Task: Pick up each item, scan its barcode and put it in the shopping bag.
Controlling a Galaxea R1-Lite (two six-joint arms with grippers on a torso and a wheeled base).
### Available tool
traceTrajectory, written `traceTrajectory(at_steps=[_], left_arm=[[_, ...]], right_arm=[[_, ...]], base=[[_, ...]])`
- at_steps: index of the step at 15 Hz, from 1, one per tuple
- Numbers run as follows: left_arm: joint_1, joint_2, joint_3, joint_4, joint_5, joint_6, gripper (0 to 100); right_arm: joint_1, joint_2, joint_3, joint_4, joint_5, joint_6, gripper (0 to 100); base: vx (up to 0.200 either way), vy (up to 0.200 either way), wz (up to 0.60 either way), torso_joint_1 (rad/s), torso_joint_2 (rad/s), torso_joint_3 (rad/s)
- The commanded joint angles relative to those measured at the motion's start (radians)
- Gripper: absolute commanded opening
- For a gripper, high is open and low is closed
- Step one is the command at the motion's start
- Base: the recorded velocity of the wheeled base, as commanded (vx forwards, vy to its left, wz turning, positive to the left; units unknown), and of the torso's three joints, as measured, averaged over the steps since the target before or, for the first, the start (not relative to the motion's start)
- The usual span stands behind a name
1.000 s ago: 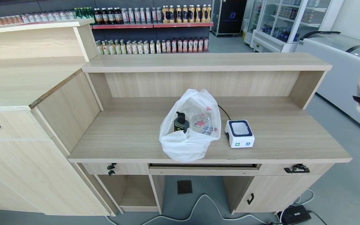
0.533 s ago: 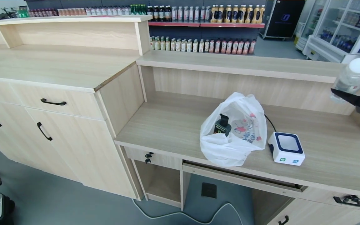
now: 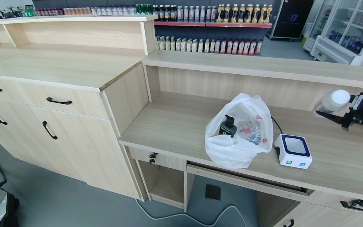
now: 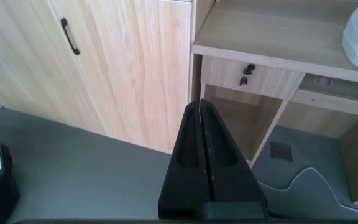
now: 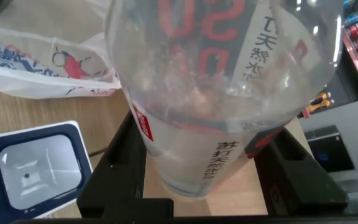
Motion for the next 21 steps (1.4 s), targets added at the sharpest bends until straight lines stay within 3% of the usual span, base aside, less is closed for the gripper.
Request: traceTrajectory(at_steps=[1, 6, 21], left_arm=[[0.0, 0.0, 0.0, 0.0, 0.001, 0.0, 0], [0.0, 0.0, 0.0, 0.0, 0.001, 0.0, 0], [0.0, 0.0, 0.0, 0.0, 0.001, 0.0, 0]], right_arm=[[0.0, 0.048, -0.002, -0.015, 0.038, -0.013, 0], [-0.009, 0.088, 0.03, -0.084, 0.101, -0.028, 0], [0.022, 0.186, 0.055, -0.113, 0.098, -0.077, 0]], base=[[0.0, 0.0, 0.0, 0.0, 0.0, 0.0], [0.0, 0.0, 0.0, 0.0, 0.0, 0.0], [0.0, 0.0, 0.0, 0.0, 0.0, 0.0]])
